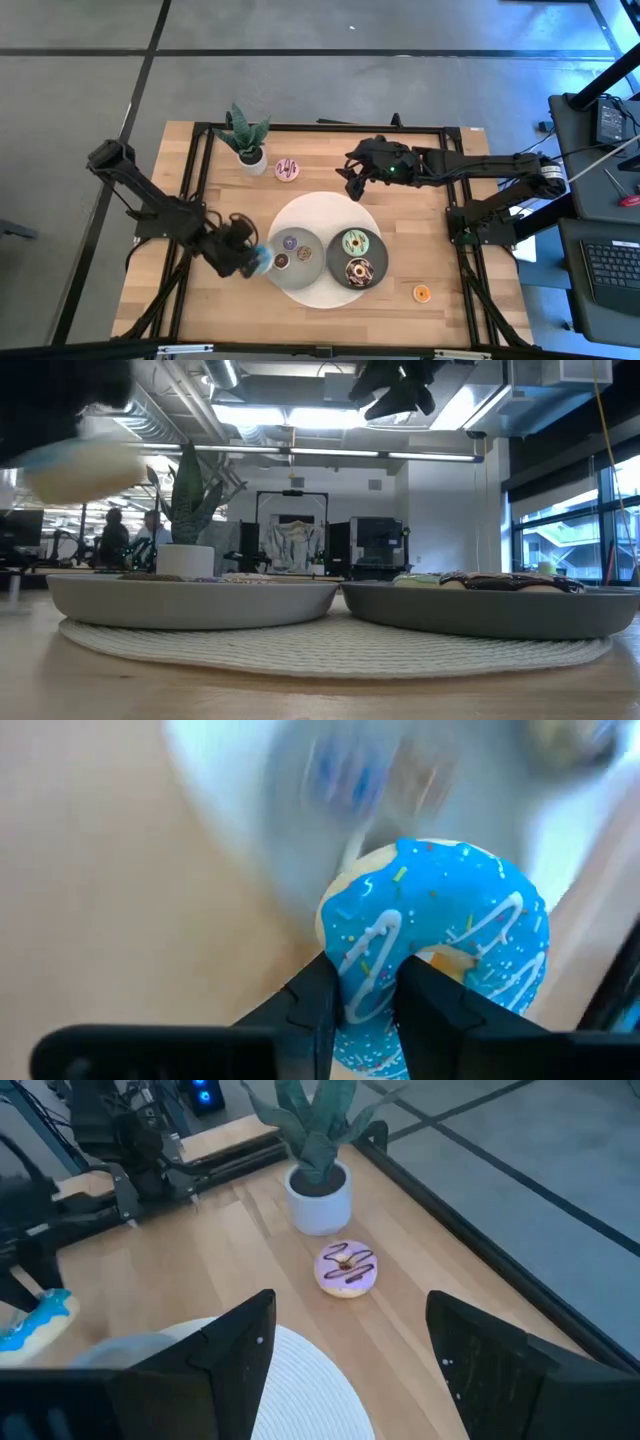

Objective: Pick & Place donuts
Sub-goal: Put the large blue donut on the dark gray plate

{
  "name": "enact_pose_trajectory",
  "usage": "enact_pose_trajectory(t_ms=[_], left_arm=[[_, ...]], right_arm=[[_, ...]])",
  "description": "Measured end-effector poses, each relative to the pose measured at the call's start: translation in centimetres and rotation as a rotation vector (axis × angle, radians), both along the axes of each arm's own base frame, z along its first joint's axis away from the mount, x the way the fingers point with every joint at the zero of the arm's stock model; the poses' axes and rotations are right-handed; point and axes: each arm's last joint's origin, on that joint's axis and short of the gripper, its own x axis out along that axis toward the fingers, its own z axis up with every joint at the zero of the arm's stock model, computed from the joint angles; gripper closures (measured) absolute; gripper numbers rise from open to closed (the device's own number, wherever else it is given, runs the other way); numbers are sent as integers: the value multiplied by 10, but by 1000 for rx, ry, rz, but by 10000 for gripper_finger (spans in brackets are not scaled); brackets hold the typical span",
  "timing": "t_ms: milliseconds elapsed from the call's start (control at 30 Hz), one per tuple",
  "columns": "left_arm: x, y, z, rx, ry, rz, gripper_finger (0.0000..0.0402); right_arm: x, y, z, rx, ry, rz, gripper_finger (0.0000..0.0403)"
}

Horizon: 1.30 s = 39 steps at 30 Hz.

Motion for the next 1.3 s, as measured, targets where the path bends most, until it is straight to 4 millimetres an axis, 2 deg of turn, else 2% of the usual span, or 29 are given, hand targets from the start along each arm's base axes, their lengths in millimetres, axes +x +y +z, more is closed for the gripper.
enact_pose_trajectory(t_ms=[167,267,367,533,700,800,1133,1300], left_arm=[[18,18,25,358,-340,125,322],[29,29,38,586,-454,265,320],[39,42,49,715,-502,401,318],[54,63,65,719,-572,507,320],[67,75,75,750,-618,412,325],[70,80,80,753,-658,418,327],[72,86,87,773,-701,423,327],[72,85,88,790,-694,394,327]], right_arm=[[12,5,2,-59,-57,61,144],[18,19,7,-167,-101,127,144],[21,36,14,-265,-156,150,144],[31,59,14,-344,-218,104,144],[45,74,1,-351,-228,155,144],[51,79,-5,-346,-236,159,144],[58,81,-11,-271,-286,126,144],[58,76,-11,-283,-292,11,144]])
